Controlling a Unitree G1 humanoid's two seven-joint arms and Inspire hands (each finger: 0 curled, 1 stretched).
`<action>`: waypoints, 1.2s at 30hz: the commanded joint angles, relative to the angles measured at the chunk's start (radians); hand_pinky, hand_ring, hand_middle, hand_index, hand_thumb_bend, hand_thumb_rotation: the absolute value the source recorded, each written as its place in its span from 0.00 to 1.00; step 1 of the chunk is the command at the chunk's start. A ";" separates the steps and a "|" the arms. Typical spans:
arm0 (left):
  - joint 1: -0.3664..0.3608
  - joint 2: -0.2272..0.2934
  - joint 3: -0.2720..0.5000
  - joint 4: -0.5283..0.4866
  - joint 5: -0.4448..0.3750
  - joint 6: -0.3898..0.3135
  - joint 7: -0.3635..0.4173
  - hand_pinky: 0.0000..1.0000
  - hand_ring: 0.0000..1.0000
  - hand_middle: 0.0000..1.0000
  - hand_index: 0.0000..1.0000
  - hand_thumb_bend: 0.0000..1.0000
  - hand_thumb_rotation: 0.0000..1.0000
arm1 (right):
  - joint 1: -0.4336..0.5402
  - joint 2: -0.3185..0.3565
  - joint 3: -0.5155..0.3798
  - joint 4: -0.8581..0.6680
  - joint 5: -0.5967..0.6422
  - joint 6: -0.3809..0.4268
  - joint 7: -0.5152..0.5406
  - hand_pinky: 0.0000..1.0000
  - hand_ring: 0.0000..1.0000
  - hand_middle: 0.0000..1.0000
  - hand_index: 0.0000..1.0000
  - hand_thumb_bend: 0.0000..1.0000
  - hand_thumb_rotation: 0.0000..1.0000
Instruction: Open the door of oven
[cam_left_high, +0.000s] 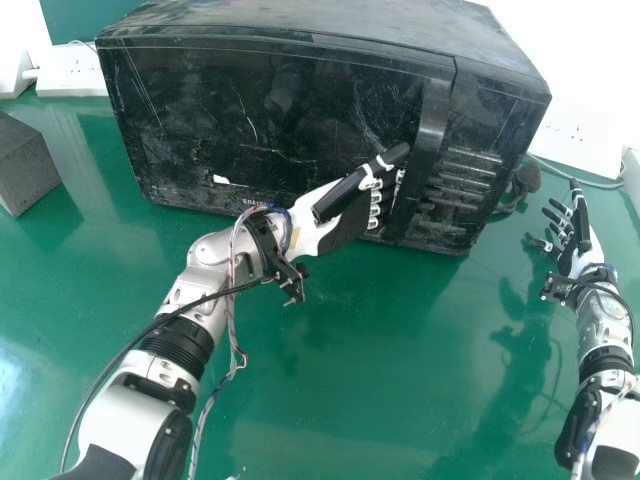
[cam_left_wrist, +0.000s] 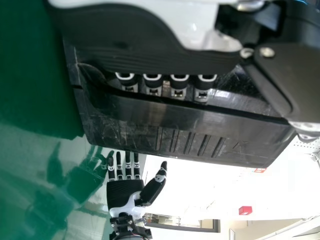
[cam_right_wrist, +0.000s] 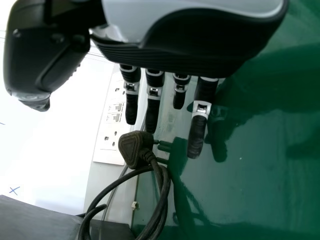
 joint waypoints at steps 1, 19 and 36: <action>0.006 -0.027 -0.010 0.000 0.011 0.003 0.017 0.94 1.00 1.00 1.00 1.00 0.94 | 0.057 0.047 0.011 0.043 -0.016 0.057 0.010 0.71 0.77 0.81 0.83 0.84 1.00; -0.042 -0.049 -0.022 0.026 0.040 -0.001 0.040 0.94 1.00 1.00 1.00 1.00 0.91 | 0.053 0.052 0.011 0.043 -0.018 0.057 0.008 0.69 0.75 0.83 0.86 0.82 1.00; -0.061 -0.046 -0.035 0.047 0.086 -0.028 0.032 0.92 1.00 1.00 0.99 1.00 0.95 | 0.044 0.054 0.017 0.040 -0.021 0.064 0.007 0.68 0.76 0.81 0.84 0.84 1.00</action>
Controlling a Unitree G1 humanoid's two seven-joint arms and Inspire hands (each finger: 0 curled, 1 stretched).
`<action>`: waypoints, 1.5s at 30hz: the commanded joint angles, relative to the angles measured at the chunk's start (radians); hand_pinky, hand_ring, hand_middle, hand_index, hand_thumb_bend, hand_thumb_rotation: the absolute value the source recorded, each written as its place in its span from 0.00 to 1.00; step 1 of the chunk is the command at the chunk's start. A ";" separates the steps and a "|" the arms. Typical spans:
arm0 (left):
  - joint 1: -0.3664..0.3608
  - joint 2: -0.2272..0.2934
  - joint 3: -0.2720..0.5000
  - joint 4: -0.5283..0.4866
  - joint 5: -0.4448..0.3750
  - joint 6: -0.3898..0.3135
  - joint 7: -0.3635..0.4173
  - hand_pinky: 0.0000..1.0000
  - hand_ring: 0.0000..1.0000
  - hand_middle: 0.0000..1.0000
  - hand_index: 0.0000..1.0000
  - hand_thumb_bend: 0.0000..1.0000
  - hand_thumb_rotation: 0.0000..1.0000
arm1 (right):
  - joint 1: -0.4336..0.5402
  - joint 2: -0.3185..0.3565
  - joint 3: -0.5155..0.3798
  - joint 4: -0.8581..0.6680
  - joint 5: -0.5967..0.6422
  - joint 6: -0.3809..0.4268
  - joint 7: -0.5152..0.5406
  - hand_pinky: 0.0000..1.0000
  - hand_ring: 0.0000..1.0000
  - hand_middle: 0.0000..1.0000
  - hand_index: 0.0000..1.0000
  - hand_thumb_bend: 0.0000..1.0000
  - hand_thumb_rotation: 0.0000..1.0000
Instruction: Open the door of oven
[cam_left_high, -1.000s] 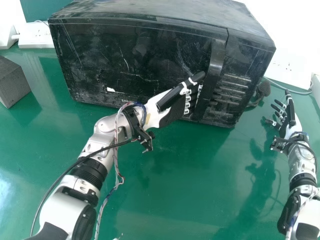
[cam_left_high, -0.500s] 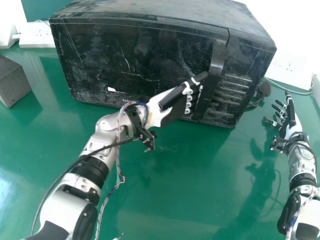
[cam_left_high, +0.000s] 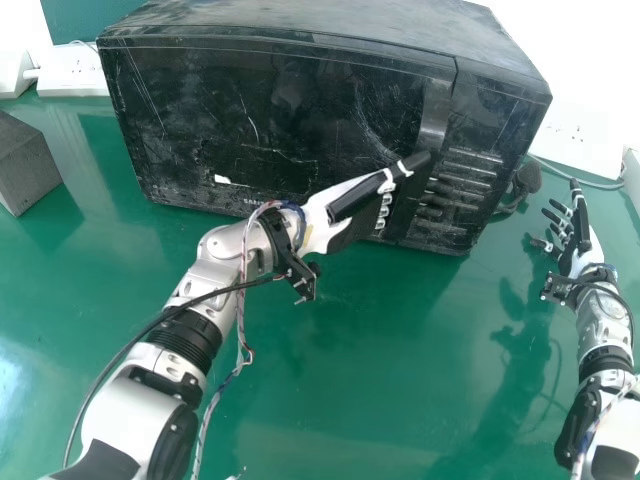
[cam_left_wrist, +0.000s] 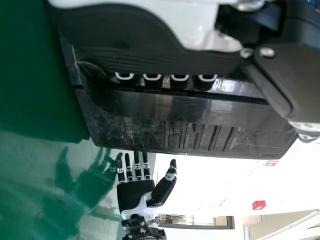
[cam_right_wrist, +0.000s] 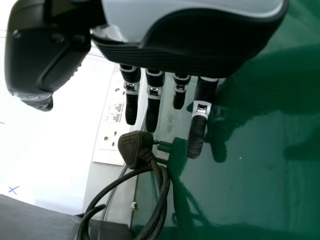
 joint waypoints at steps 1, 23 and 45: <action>-0.017 -0.030 -0.018 0.006 0.010 -0.005 0.007 0.93 1.00 1.00 0.99 1.00 0.94 | 0.045 0.053 0.015 0.040 -0.014 0.064 0.015 0.69 0.76 0.82 0.84 0.84 1.00; 0.026 -0.028 -0.005 -0.065 -0.013 0.028 0.053 0.71 0.83 0.88 0.97 0.98 0.87 | 0.051 0.052 0.010 0.043 -0.018 0.058 0.018 0.71 0.76 0.83 0.84 0.83 1.00; 0.112 -0.020 -0.016 -0.214 -0.032 0.075 0.046 0.62 0.73 0.79 0.92 1.00 0.84 | 0.051 0.049 0.013 0.042 -0.021 0.059 0.020 0.72 0.78 0.84 0.86 0.83 1.00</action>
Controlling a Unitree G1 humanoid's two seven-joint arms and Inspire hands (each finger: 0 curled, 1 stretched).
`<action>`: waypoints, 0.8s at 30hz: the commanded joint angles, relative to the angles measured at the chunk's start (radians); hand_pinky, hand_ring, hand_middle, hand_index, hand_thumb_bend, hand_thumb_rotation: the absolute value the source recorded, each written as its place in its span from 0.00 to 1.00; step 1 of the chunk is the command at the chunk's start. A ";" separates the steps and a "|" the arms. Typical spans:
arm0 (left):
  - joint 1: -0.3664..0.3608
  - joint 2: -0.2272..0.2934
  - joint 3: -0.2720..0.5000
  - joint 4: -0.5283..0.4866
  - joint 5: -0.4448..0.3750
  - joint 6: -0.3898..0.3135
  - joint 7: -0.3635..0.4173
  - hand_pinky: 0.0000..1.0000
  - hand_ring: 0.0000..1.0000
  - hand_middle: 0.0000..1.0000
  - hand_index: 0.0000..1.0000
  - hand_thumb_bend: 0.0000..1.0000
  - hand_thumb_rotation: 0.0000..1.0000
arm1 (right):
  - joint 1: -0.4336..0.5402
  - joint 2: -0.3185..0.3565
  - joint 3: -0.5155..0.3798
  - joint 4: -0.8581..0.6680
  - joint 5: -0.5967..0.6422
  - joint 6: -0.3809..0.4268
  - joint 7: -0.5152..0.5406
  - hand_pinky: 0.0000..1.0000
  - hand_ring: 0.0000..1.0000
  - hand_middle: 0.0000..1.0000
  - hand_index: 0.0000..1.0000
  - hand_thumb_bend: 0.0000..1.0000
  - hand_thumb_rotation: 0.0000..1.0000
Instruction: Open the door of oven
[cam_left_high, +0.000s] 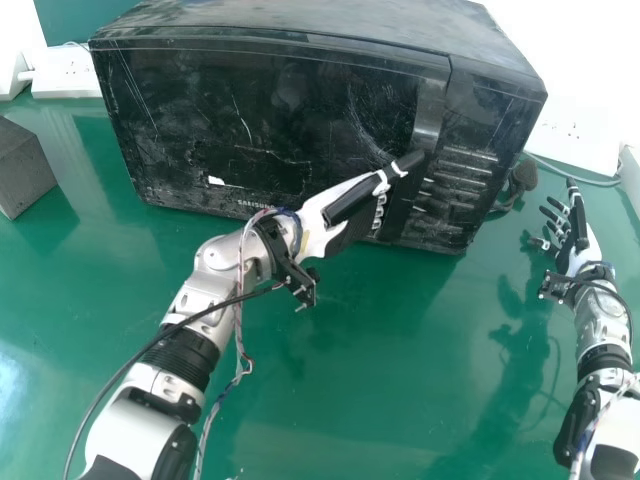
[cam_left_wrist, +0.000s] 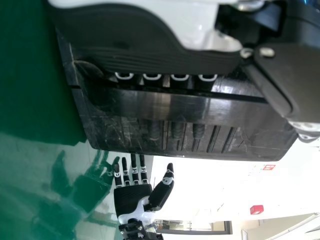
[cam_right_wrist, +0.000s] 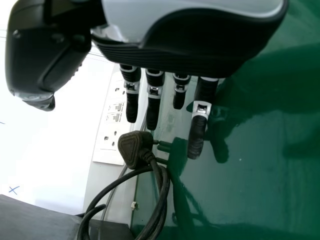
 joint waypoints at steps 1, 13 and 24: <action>0.015 -0.012 -0.004 -0.041 -0.022 0.008 -0.004 0.61 0.73 0.78 0.91 1.00 0.84 | 0.058 0.044 0.012 0.043 -0.014 0.060 0.013 0.73 0.78 0.84 0.86 0.83 1.00; 0.062 -0.003 -0.018 -0.149 -0.027 0.028 -0.018 0.50 0.62 0.68 0.88 0.94 0.86 | 0.058 0.045 0.011 0.043 -0.013 0.058 0.014 0.65 0.74 0.82 0.84 0.84 1.00; 0.104 0.004 -0.034 -0.250 -0.043 0.086 -0.034 0.47 0.59 0.63 0.71 0.97 0.83 | 0.058 0.042 0.011 0.043 -0.014 0.060 0.014 0.72 0.79 0.83 0.84 0.83 1.00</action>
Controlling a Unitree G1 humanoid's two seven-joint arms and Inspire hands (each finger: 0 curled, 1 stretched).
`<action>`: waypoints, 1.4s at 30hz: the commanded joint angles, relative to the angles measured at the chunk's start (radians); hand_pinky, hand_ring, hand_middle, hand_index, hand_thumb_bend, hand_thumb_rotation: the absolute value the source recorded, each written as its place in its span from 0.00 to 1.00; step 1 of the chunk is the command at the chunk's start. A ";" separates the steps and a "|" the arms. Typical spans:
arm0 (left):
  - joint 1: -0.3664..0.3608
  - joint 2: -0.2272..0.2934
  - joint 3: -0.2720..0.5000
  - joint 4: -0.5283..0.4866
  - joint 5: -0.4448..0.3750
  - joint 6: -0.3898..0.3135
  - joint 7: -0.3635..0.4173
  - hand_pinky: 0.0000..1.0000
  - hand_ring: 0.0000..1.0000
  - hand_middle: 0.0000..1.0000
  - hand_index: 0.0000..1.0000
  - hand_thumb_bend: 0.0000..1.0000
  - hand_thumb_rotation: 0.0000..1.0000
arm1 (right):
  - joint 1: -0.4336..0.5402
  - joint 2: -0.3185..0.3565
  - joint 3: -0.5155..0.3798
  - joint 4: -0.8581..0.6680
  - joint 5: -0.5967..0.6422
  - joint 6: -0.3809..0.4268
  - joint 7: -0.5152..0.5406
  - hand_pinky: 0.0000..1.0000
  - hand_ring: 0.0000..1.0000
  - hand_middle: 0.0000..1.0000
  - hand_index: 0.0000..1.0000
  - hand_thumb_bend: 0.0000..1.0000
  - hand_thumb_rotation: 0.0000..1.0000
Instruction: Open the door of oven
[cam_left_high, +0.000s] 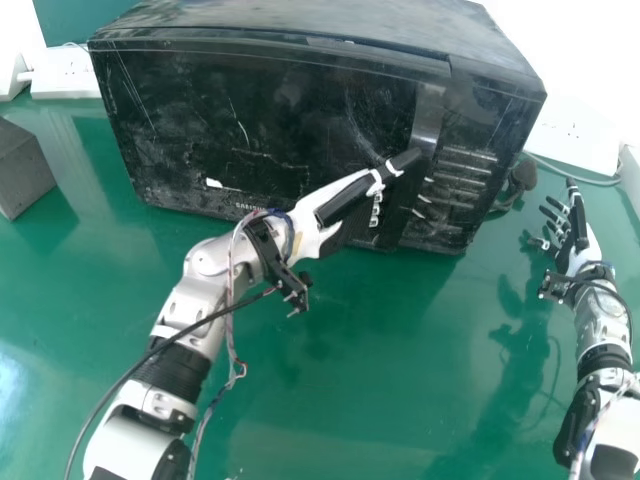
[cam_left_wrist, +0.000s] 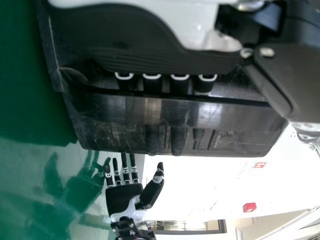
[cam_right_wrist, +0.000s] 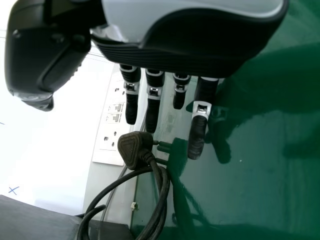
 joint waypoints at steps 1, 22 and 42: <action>0.022 -0.010 -0.018 -0.053 -0.030 0.009 -0.023 0.47 0.59 0.63 0.70 0.96 0.83 | 0.059 0.043 0.012 0.043 -0.014 0.059 0.014 0.72 0.79 0.83 0.84 0.83 1.00; 0.151 0.041 -0.068 -0.315 -0.056 0.108 -0.014 0.44 0.53 0.60 0.64 0.95 0.85 | 0.058 0.042 0.008 0.044 -0.013 0.061 0.019 0.71 0.76 0.82 0.85 0.84 1.00; 0.199 0.093 -0.057 -0.382 -0.113 0.133 -0.034 0.36 0.46 0.54 0.62 0.97 0.81 | 0.049 0.047 0.018 0.039 -0.020 0.061 0.012 0.68 0.75 0.82 0.84 0.84 1.00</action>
